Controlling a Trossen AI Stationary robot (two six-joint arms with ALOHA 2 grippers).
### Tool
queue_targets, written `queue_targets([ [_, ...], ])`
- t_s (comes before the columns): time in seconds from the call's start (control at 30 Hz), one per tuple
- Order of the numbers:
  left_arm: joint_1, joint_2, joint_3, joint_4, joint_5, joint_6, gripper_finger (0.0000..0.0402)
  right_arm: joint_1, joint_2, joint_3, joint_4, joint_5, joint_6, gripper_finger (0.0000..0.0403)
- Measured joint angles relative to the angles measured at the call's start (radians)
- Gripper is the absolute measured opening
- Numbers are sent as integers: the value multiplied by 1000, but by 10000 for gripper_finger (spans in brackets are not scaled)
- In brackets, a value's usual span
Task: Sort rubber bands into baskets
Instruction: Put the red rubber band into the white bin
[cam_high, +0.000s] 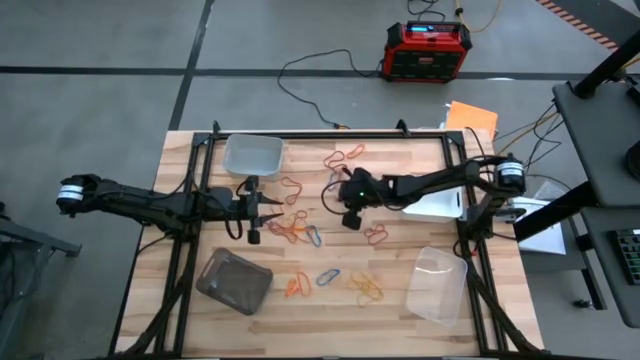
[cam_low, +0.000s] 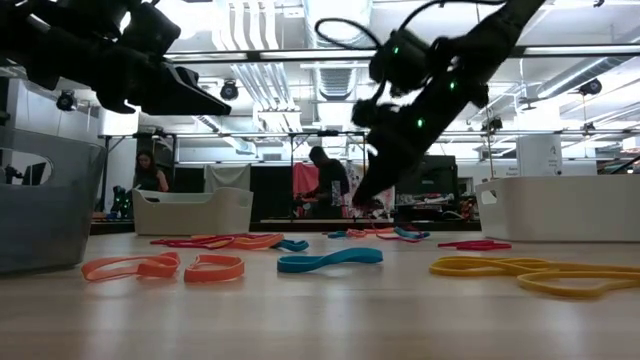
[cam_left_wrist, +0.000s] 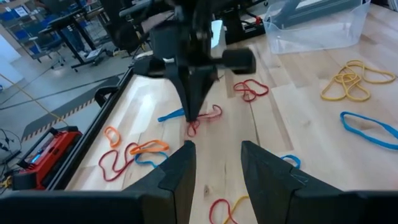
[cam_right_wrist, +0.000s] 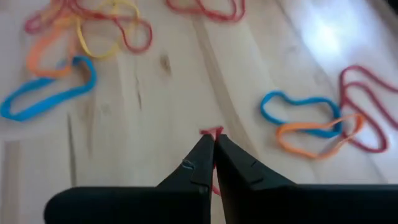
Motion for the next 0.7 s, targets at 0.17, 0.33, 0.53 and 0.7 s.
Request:
queue_targets([
  [0.17, 1, 0, 0, 0, 0, 0, 113, 17, -101, 2, -31, 1, -14, 8],
  [0.33, 1, 0, 0, 0, 0, 0, 113, 36, -207, 2, -55, 21, -21, 8],
  [0.53, 1, 2, 0, 2, 0, 6, 113, 44, -296, 21, -160, 62, 20, 8],
  [0.7, 1, 2, 0, 12, 0, 16, 113, 44, -253, 22, -168, 53, 22, 9],
])
